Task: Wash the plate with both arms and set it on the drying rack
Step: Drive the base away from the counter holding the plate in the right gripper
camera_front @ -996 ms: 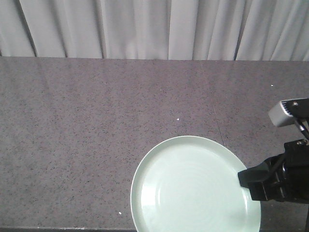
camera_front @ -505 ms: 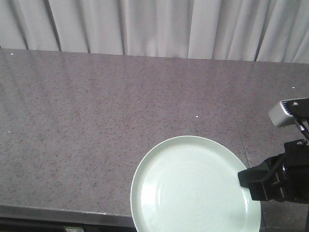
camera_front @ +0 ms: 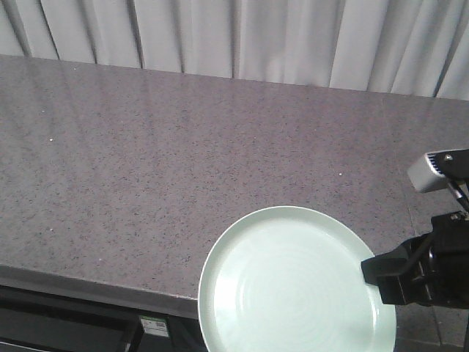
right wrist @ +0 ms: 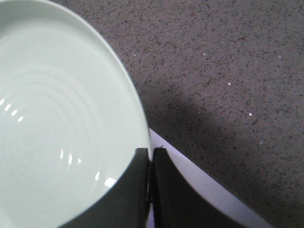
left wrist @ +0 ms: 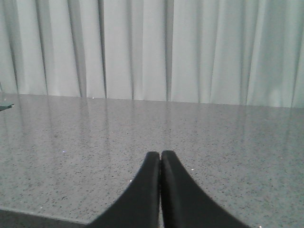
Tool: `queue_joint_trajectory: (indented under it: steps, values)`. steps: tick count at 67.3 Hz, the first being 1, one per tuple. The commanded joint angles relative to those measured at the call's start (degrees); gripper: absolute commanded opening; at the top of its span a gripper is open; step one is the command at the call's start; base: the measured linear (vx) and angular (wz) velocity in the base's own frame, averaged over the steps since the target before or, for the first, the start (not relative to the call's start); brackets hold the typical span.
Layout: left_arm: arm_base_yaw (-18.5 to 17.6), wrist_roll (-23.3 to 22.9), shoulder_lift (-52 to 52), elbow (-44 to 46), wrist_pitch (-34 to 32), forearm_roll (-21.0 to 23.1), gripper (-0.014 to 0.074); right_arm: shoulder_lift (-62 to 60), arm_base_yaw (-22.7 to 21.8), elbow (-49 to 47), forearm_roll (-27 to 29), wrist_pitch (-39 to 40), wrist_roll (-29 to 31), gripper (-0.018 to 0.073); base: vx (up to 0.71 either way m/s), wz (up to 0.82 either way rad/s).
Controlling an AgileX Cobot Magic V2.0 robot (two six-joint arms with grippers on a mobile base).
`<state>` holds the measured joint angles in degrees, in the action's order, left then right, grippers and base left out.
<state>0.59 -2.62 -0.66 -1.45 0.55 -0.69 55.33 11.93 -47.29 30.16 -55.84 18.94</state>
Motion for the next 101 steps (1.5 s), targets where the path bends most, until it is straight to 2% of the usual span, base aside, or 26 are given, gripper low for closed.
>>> queue_joint_trajectory:
  steps: [1, 101]
  values:
    - [-0.25, -0.28, -0.75, 1.77, -3.89, 0.12, -0.0006, -0.74, -0.08, -1.50, 2.08, 2.20, 0.63, -0.0004, -0.04, 0.16]
    - [-0.25, -0.28, -0.75, 1.77, -3.89, 0.12, -0.0006, -0.74, -0.08, -1.50, 2.08, 2.15, 0.63, -0.0004, -0.04, 0.30]
